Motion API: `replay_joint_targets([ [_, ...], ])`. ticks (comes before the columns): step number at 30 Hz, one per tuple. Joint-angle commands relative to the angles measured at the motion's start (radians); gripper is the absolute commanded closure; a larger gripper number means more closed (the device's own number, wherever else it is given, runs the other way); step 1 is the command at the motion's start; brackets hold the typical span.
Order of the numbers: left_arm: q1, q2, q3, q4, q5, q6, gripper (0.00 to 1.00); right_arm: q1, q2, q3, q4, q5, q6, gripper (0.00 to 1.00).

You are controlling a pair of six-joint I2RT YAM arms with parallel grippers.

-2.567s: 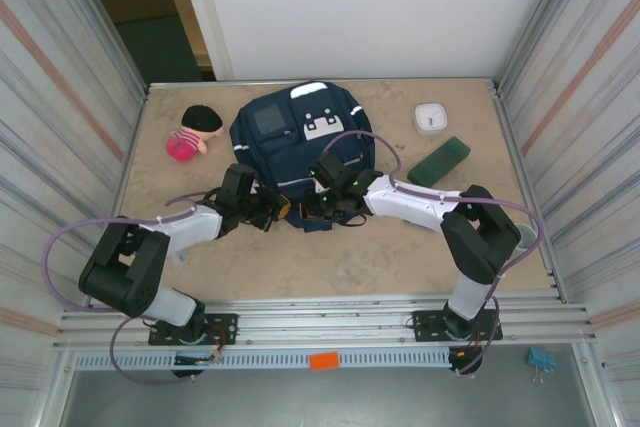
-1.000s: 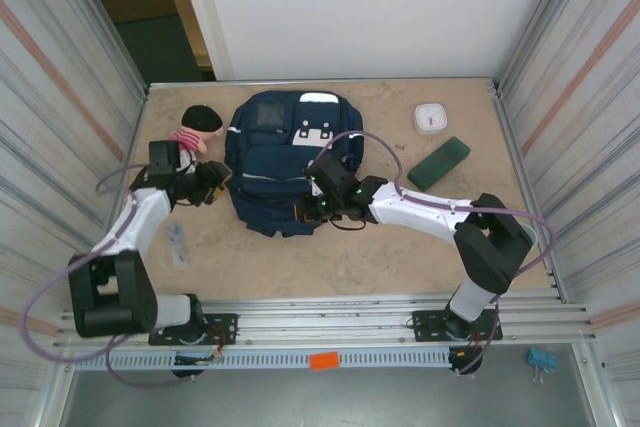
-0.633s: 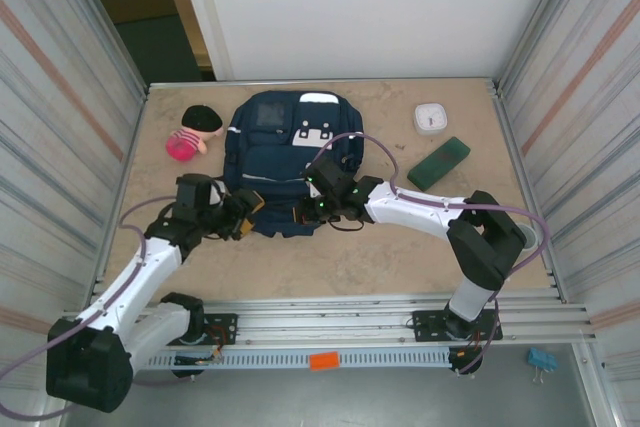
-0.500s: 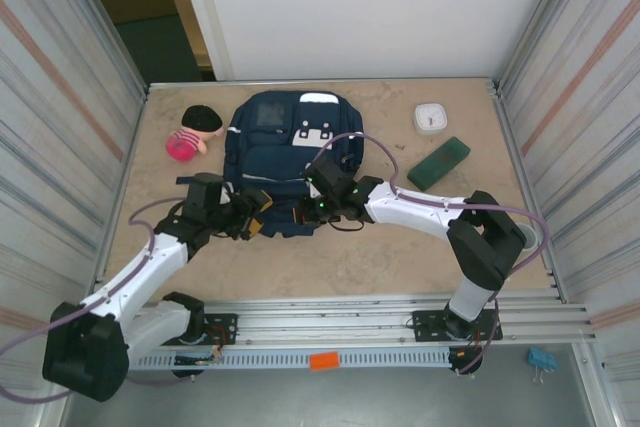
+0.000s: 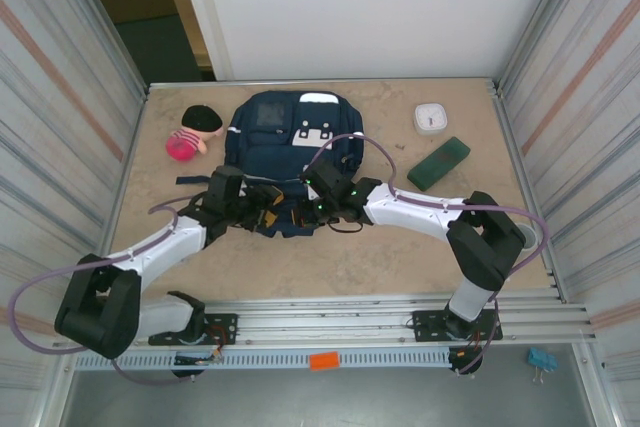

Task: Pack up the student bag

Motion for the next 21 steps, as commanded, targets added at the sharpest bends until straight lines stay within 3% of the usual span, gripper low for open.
replay_joint_targets([
  [1, -0.005, 0.035, 0.035, 0.000, -0.027, 0.003, 0.68, 0.012, -0.019, 0.006, 0.004, -0.007, -0.020, 1.00],
  [4, 0.000, 0.034, 0.024, -0.021, -0.025, 0.017, 0.96, -0.006, -0.033, -0.006, 0.000, -0.002, -0.024, 1.00],
  [5, 0.002, 0.024, 0.027, -0.049, -0.027, 0.040, 1.00, -0.016, -0.039, -0.011, -0.006, 0.001, -0.029, 1.00],
  [11, 0.022, -0.105, 0.074, -0.291, -0.110, 0.172, 1.00, -0.147, -0.072, -0.075, -0.046, 0.005, -0.095, 1.00],
  [21, 0.148, -0.305, 0.052, -0.400, -0.024, 0.188, 1.00, -0.446, -0.034, -0.067, -0.061, -0.071, -0.250, 1.00],
])
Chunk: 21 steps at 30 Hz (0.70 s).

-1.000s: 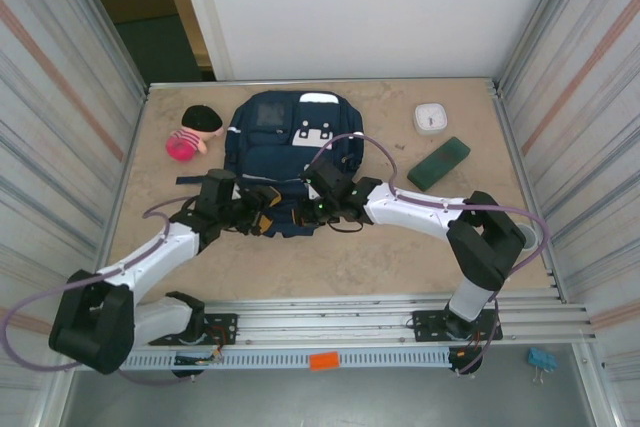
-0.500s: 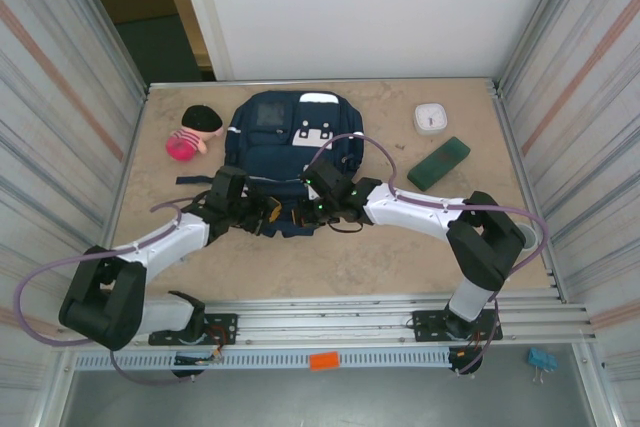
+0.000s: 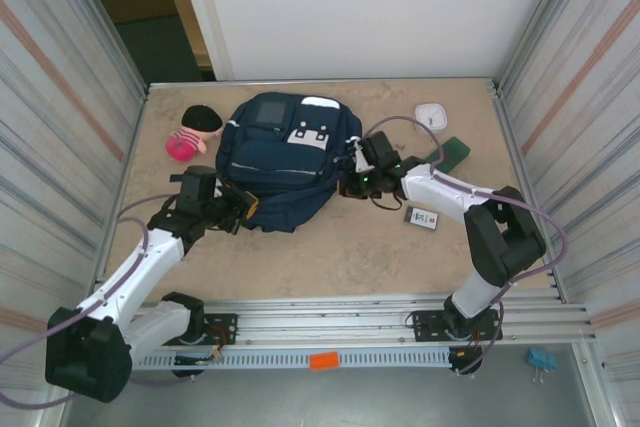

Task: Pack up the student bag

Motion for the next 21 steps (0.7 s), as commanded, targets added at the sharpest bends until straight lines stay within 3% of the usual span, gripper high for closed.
replay_joint_targets([
  [1, 0.014, -0.057, 0.018, -0.098, 0.009, 0.037, 1.00, -0.082, 0.032, 0.027, -0.033, 0.017, -0.081, 1.00],
  [10, 0.006, -0.147, 0.014, -0.179, 0.060, 0.013, 1.00, -0.215, 0.165, 0.133, 0.019, 0.032, -0.050, 1.00],
  [21, -0.029, -0.236, -0.066, -0.191, 0.032, -0.056, 1.00, -0.236, 0.198, 0.182, 0.033, 0.038, -0.058, 1.00],
])
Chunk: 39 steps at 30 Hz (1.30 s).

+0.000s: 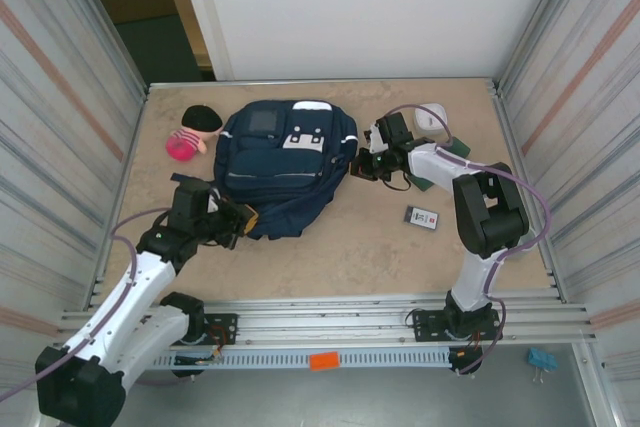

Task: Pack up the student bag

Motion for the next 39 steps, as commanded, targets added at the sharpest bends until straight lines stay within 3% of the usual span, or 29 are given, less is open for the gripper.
replay_joint_targets([
  [1, 0.002, -0.051, -0.003, -0.094, -0.035, -0.019, 1.00, -0.071, 0.006, 0.028, 0.033, 0.178, -0.013, 1.00],
  [11, 0.002, -0.010, 0.008, -0.073, -0.041, 0.001, 1.00, -0.075, -0.062, -0.024, 0.022, 0.142, -0.032, 0.98],
  [18, 0.001, -0.044, 0.012, -0.099, -0.051, -0.002, 1.00, -0.106, -0.051, -0.012, -0.005, 0.189, -0.039, 0.98],
  [25, 0.000, -0.057, -0.004, -0.092, -0.049, 0.017, 1.00, -0.109, -0.045, 0.023, 0.000, 0.091, -0.038, 0.92],
  [27, 0.000, -0.059, -0.011, -0.075, -0.059, 0.039, 0.83, -0.097, -0.056, 0.035, -0.031, 0.068, -0.062, 0.81],
  [29, 0.001, -0.062, -0.005, -0.091, -0.089, 0.074, 0.59, -0.085, -0.085, 0.038, -0.075, 0.077, -0.079, 0.61],
  [31, 0.003, -0.070, 0.009, -0.117, -0.125, 0.113, 0.46, -0.080, -0.139, 0.020, -0.103, 0.100, -0.082, 0.53],
  [33, 0.006, -0.076, 0.022, -0.127, -0.149, 0.143, 0.41, -0.079, -0.197, 0.005, -0.131, 0.112, -0.081, 0.47],
  [39, 0.029, -0.056, -0.002, -0.036, -0.179, 0.165, 0.38, -0.001, -0.344, -0.038, -0.126, 0.113, 0.002, 0.47],
])
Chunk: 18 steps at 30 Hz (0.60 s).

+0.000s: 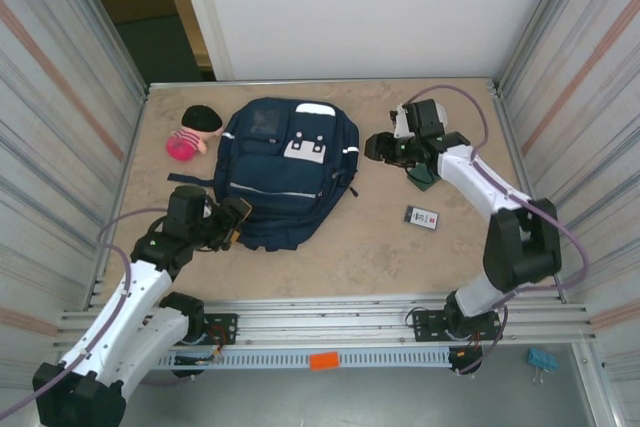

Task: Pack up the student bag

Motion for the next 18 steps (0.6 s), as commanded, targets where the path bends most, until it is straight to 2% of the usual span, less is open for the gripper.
replay_joint_targets([
  [1, 0.021, 0.021, -0.004, 0.076, -0.044, 0.038, 0.38, 0.084, -0.060, -0.034, 0.004, 0.014, 0.075, 0.47],
  [6, 0.074, 0.158, 0.040, 0.206, -0.029, 0.096, 0.38, 0.260, -0.013, -0.040, 0.105, 0.054, 0.176, 0.47],
  [9, 0.126, 0.280, 0.100, 0.263, 0.026, 0.163, 0.38, 0.324, 0.067, -0.018, 0.168, 0.062, 0.224, 0.47],
  [14, 0.181, 0.464, 0.183, 0.278, 0.073, 0.269, 0.37, 0.358, 0.220, 0.065, 0.190, 0.032, 0.247, 0.46],
  [18, 0.181, 0.511, 0.125, 0.301, 0.092, 0.265, 0.37, 0.351, 0.305, 0.055, 0.185, 0.037, 0.249, 0.46],
])
